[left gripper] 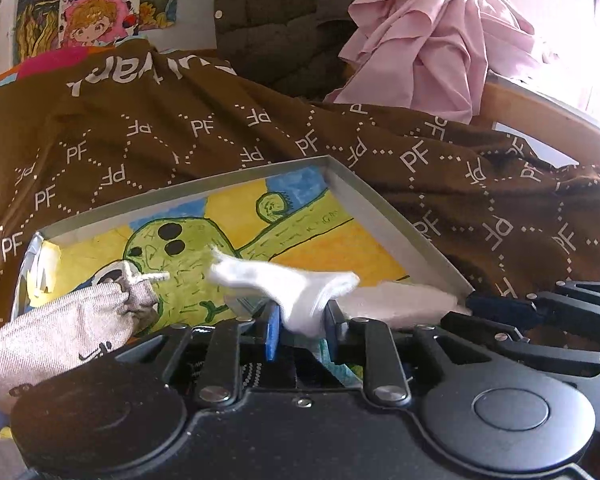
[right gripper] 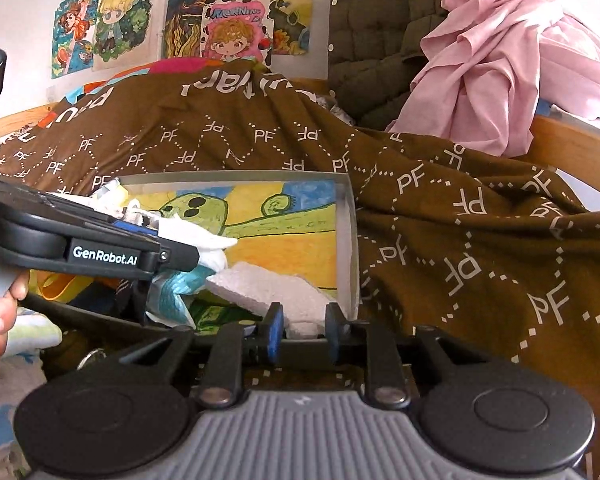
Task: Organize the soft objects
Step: 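Open the left gripper to drop the tissue while the right gripper releases the sponge into the tray, then move both open grippers back from the tray to the pile of items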
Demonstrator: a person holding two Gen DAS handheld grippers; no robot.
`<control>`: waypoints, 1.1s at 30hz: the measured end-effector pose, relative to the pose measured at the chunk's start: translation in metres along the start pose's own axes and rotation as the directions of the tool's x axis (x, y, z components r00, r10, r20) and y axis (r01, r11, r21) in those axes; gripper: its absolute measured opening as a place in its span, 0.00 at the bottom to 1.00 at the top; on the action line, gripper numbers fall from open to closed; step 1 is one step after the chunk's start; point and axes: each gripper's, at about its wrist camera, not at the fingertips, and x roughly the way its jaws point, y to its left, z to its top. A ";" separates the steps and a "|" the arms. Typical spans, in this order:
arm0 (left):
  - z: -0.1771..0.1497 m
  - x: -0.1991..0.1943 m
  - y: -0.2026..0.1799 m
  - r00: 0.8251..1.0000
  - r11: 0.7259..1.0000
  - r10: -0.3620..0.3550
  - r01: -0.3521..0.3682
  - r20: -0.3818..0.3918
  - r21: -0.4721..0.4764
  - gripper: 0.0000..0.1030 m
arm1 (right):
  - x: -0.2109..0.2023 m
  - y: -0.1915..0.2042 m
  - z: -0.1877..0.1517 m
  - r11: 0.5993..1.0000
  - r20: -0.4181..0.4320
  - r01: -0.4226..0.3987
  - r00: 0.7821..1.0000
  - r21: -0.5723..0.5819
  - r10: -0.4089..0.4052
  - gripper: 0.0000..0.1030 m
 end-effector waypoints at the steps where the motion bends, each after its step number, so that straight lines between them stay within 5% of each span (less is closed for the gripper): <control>1: 0.000 -0.001 0.000 1.000 1.000 0.003 -0.003 -0.001 -0.002 0.30 | -0.001 0.000 0.000 1.000 0.003 -0.001 1.000 0.002 0.001 0.32; 9: 0.000 -0.017 0.001 0.999 0.999 0.026 -0.025 0.027 -0.020 0.64 | -0.013 -0.003 0.006 1.000 0.036 -0.002 0.999 0.007 0.002 0.49; 24: -0.005 -0.086 0.011 0.988 0.988 0.152 -0.151 0.008 -0.037 0.99 | -0.056 0.002 0.017 0.995 0.103 -0.097 0.990 0.033 0.094 0.85; 33: -0.022 -0.141 0.023 0.972 0.969 0.234 -0.236 -0.035 -0.070 0.99 | -0.093 0.017 0.021 0.987 0.146 -0.160 0.977 0.010 0.157 0.98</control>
